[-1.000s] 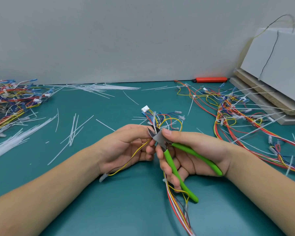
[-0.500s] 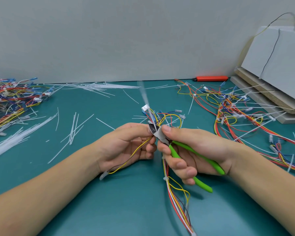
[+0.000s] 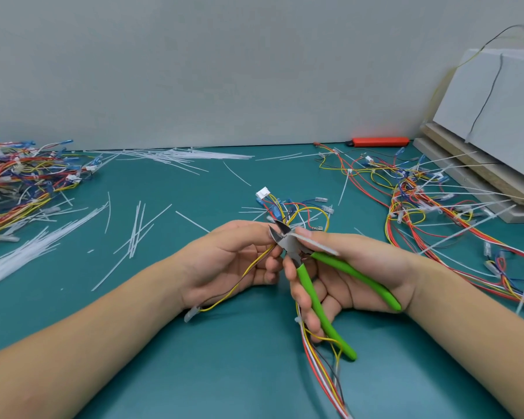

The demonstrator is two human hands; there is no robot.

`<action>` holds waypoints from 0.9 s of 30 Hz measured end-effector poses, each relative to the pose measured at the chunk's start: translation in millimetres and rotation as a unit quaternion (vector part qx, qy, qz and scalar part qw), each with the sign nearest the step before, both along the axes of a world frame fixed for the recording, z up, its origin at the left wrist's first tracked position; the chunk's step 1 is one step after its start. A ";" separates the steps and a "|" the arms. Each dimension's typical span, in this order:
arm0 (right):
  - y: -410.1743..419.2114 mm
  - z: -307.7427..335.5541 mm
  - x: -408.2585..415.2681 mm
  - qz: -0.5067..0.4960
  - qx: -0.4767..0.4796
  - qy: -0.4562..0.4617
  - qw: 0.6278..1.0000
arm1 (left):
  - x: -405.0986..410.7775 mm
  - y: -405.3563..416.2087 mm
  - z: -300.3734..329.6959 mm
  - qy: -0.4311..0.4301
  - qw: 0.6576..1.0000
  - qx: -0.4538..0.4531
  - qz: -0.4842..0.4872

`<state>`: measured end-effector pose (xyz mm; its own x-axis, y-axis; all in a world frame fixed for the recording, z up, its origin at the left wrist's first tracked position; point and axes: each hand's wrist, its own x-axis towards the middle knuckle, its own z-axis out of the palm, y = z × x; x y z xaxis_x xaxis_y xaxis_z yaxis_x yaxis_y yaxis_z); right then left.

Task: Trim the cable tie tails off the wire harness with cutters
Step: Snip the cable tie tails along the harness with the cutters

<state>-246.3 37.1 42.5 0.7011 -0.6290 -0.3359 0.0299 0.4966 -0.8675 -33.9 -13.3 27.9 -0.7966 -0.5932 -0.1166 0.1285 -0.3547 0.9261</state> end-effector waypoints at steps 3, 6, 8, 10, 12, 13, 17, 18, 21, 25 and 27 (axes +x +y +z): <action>-0.4 0.0 0.1 0.000 -0.004 0.000 1.000 | 0.3 -0.5 -0.5 0.001 1.000 0.007 0.000; 0.0 0.4 0.4 0.000 -0.007 0.001 1.000 | 0.3 -0.6 -0.9 0.004 1.000 0.009 -0.001; 1.4 1.0 1.8 -0.001 -0.010 0.005 1.000 | 0.8 -0.5 -0.9 0.010 1.000 0.015 -0.002; 2.9 2.3 2.7 -0.004 -0.020 0.013 1.000 | 1.1 -0.2 -0.4 0.018 1.000 0.019 -0.008; 4.0 4.8 2.7 -0.007 -0.027 0.016 0.999 | 1.2 -0.4 -0.7 0.022 0.999 0.024 -0.005; 4.2 5.9 2.6 -0.006 -0.028 0.015 0.999 | 1.3 -0.5 -0.8 0.023 0.999 0.027 -0.003; 4.3 5.5 3.7 -0.015 -0.020 0.016 1.000 | 1.2 -0.5 -1.3 0.020 0.999 0.026 0.002; 4.1 5.3 4.3 -0.015 -0.016 0.020 1.000 | 1.2 -0.6 -1.5 0.019 0.999 0.026 0.004; 2.5 3.4 2.7 -0.003 -0.012 0.016 1.000 | 1.0 -0.7 -1.6 0.008 1.000 0.009 -0.009; 0.4 0.7 -0.7 -0.003 0.003 0.007 1.000 | 0.9 -0.7 -0.6 0.002 1.000 0.004 -0.019; -0.1 -0.6 -1.4 -0.003 0.000 0.007 1.000 | 0.8 -0.6 -0.1 0.003 1.000 0.002 -0.023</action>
